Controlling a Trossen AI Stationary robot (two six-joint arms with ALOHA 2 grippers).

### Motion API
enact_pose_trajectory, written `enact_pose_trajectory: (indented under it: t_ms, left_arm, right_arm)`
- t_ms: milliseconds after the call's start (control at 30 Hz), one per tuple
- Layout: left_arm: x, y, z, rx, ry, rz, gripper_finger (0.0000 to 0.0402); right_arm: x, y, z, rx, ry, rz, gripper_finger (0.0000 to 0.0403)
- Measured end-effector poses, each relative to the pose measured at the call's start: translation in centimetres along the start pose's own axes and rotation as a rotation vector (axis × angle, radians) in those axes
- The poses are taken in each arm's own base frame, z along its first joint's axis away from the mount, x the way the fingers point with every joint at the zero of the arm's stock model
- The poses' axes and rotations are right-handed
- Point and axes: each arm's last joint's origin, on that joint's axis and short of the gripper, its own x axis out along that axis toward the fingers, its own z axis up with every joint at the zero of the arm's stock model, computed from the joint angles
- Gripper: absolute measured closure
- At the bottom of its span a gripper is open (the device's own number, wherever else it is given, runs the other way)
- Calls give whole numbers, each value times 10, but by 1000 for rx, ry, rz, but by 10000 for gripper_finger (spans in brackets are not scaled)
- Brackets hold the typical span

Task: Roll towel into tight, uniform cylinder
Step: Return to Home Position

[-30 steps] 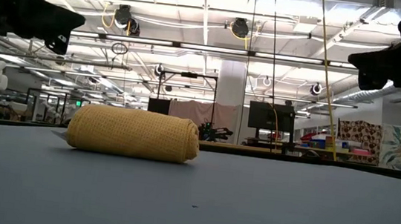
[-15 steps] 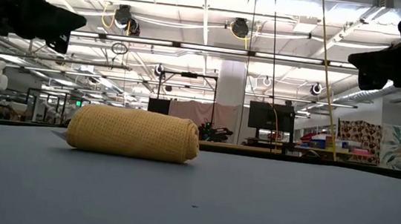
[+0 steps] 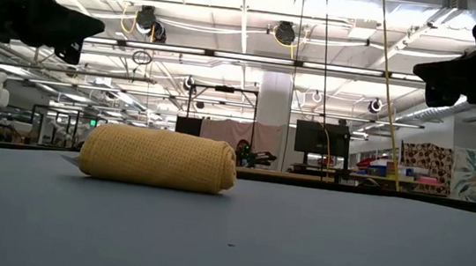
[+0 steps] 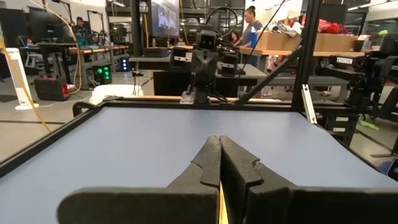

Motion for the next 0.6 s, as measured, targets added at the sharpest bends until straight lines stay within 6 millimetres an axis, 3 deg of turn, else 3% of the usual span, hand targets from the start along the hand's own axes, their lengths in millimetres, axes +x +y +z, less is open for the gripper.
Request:
enact_pose_trajectory:
  t_ms: [600]
  left_arm:
    - [0,0,0,2,0,-1,371]
  right_arm:
    - [0,0,0,0,0,0,403]
